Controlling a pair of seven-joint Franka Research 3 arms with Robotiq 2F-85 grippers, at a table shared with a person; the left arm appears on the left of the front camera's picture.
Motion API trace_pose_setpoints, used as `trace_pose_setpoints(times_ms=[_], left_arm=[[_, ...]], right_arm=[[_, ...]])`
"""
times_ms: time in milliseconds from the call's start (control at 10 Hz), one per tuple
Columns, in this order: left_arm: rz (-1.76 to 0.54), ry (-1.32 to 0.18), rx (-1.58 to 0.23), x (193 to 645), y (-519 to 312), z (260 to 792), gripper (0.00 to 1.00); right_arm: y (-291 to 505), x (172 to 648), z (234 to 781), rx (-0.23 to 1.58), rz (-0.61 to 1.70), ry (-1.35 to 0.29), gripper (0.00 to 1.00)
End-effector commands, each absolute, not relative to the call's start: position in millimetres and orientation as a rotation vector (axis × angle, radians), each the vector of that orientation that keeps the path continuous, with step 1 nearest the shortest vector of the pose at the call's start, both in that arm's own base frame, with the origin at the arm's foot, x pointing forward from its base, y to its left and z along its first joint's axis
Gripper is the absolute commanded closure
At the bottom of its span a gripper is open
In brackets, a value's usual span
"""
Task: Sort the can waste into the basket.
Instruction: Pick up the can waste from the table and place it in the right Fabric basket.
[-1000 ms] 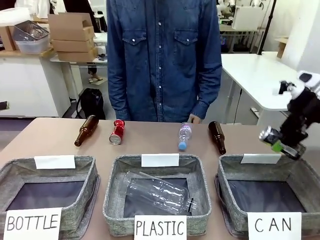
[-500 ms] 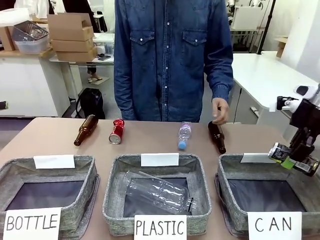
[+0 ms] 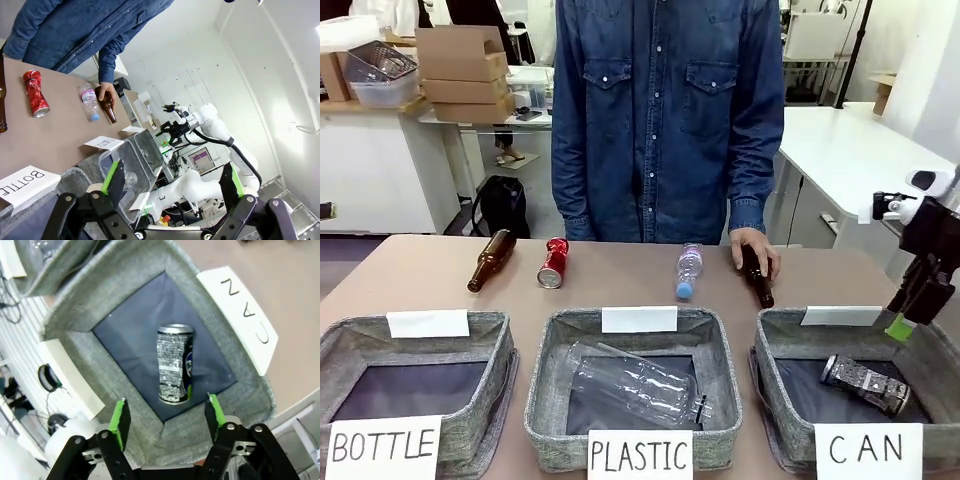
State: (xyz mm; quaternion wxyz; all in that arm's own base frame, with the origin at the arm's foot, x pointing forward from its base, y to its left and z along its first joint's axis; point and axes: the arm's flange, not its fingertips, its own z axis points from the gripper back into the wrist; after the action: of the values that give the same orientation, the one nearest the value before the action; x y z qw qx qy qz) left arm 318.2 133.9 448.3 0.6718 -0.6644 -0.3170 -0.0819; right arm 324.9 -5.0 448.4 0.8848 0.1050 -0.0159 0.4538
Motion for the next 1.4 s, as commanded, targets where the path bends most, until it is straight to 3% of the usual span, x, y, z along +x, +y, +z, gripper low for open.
trace_pose_setpoints(times_ms=[0, 300, 500, 700, 900, 1100, 1200, 1300], left_arm=[[-0.198, -0.738, -1.507, 318.1, 132.0, 449.6, 0.00], [-0.198, -0.738, -1.507, 318.1, 132.0, 449.6, 0.00], [-0.198, -0.738, -1.507, 318.1, 132.0, 449.6, 0.00], [-0.198, -0.738, -1.507, 318.1, 132.0, 449.6, 0.00], [-0.198, -0.738, -1.507, 318.1, 132.0, 449.6, 0.00], [-0.198, -0.738, -1.507, 318.1, 132.0, 449.6, 0.00], [-0.198, -0.738, -1.507, 318.1, 132.0, 449.6, 0.00], [-0.198, -0.738, -1.507, 318.1, 132.0, 449.6, 0.00]], right_arm=[[-6.4, 328.6, 452.6, 0.199, 0.914, -0.023, 0.00], [-8.5, 335.6, 455.6, 0.275, 0.863, -0.088, 0.00], [-22.3, 353.4, 478.7, 0.714, 0.315, -0.192, 0.00], [-48.6, 373.5, 484.7, 1.145, 0.093, -0.253, 0.00], [-75.7, 401.6, 479.8, 1.380, -0.101, -0.312, 0.00], [-66.1, 429.2, 474.5, 1.295, -0.447, -0.487, 0.00], [-83.4, 399.2, 475.3, 1.071, 0.168, -0.142, 0.00], [-83.4, 399.2, 475.3, 1.071, 0.168, -0.142, 0.00]])
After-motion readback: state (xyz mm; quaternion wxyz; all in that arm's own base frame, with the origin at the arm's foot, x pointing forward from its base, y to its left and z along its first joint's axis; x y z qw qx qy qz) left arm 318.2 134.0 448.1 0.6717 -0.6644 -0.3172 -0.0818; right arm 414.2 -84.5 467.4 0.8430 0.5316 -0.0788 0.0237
